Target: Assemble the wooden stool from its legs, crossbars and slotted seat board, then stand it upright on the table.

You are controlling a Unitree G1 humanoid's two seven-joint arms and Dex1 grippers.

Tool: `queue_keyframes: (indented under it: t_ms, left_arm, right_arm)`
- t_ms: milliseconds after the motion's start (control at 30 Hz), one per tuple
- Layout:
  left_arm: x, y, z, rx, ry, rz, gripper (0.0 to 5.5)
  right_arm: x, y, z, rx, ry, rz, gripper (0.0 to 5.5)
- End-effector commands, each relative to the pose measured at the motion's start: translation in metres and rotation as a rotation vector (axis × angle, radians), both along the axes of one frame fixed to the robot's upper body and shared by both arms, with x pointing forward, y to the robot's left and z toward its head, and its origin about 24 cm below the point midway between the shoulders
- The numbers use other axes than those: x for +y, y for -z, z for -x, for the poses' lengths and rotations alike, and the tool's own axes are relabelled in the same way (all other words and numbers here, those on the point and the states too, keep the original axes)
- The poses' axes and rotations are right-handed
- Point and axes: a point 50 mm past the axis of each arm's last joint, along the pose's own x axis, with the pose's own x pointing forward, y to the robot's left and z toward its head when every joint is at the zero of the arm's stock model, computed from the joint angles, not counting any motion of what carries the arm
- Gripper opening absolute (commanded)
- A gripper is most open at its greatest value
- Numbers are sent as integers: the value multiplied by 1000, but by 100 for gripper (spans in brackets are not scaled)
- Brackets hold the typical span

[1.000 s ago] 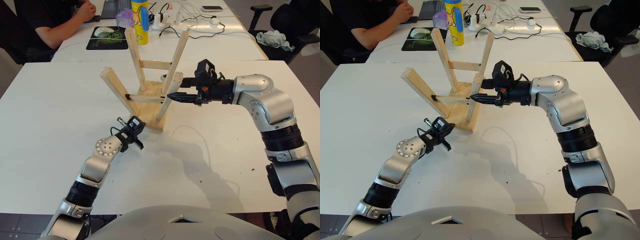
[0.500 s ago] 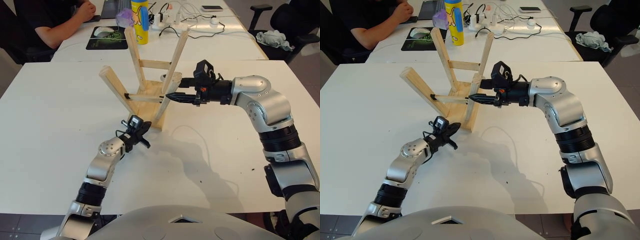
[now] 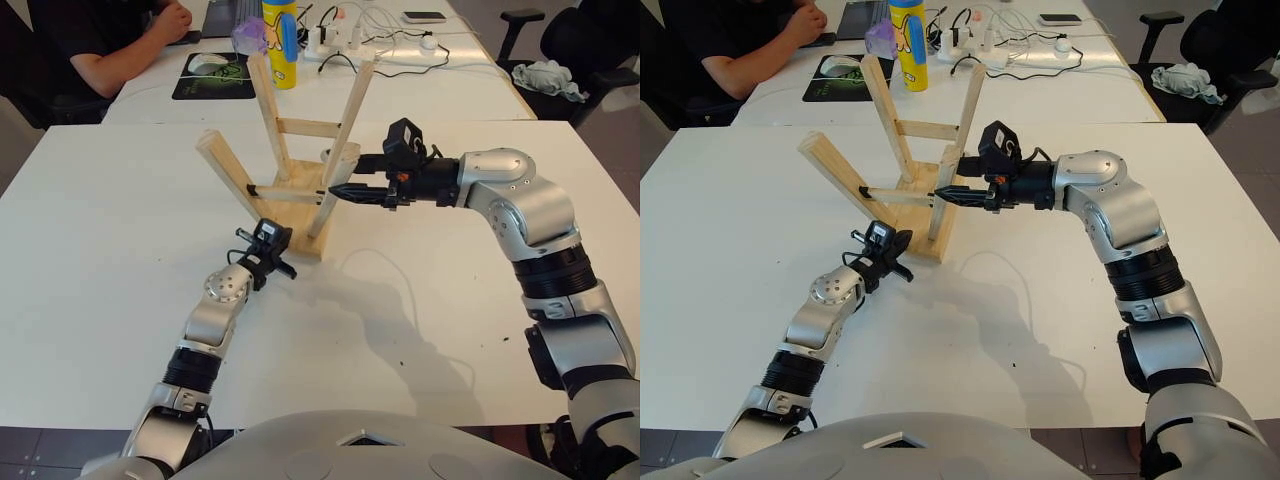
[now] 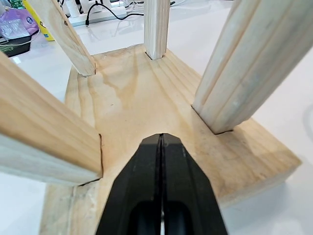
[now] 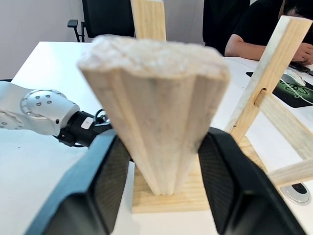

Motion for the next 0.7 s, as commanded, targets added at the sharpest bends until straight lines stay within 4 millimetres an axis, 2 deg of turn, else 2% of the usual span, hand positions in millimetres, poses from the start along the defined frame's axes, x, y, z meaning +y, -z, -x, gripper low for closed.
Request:
queue_keyframes:
  t_ms: [33,100,133,267,367,433,500,567,600,700]
  left_arm:
    - [17,38,21,208,-44,-107,0]
    - [16,40,22,216,-41,-104,0]
    - [15,40,23,220,-38,-101,0]
    - [13,41,25,225,-31,-95,0]
    - [11,40,26,227,-29,-90,0]
    - [11,40,27,228,-31,-88,0]
    - [12,41,28,231,-36,-87,0]
    - [13,41,29,233,-44,-85,0]
    - [13,41,30,234,-48,-85,0]
    - [14,43,33,241,-58,-81,0]
  right_arm:
    - [-10,51,7,203,65,101,207]
    - [-10,49,6,206,74,72,207]
    - [-10,47,5,207,80,53,243]
    - [-13,42,2,171,114,12,299]
    - [-25,38,7,160,128,14,308]
    - [-43,40,17,177,135,65,308]
    - [-61,34,27,200,147,59,308]
    - [-74,11,39,198,109,-7,308]
    - [-77,-4,42,185,90,-60,290]
    - [-74,-68,45,107,27,-358,250]
